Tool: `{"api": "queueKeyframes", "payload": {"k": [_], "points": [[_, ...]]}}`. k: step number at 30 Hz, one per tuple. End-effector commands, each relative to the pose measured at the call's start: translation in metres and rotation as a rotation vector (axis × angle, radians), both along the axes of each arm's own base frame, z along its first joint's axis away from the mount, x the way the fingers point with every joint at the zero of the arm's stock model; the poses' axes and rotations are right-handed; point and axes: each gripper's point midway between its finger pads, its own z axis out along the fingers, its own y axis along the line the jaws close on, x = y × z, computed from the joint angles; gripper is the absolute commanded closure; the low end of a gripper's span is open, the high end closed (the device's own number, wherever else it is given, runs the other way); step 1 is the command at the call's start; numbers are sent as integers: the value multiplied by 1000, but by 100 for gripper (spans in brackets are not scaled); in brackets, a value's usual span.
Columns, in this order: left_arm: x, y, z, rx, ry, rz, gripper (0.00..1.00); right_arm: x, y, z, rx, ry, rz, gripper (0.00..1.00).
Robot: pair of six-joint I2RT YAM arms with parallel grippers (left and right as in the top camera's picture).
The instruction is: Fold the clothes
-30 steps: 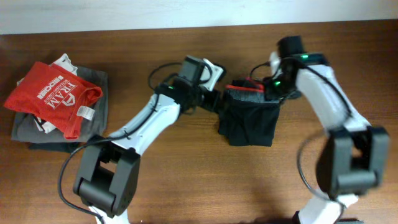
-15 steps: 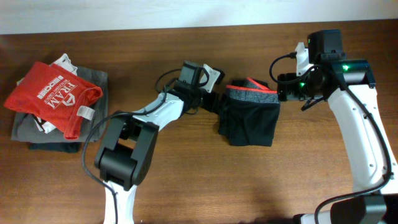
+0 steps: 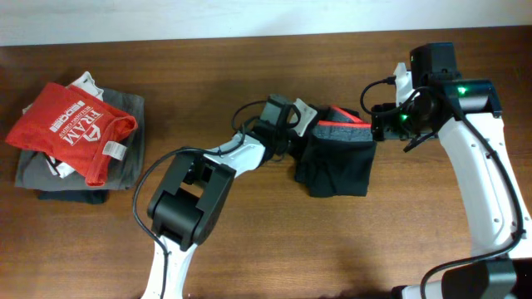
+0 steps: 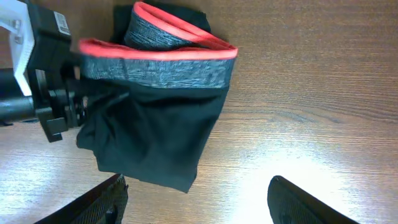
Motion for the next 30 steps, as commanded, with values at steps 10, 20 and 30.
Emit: {"api": "queueKeyframes", "payload": {"k": [10,20,30], "points": [[49,75,55,179,-6,140,99,-3,-10,3,-56,1,-23,24],[53,206,175,286,-89,380,99,-8,-11,2,-58,20,-23,24],[58,362,242,288,-163,733,99,-9,-11,1,-58,26,-23,25]]}}
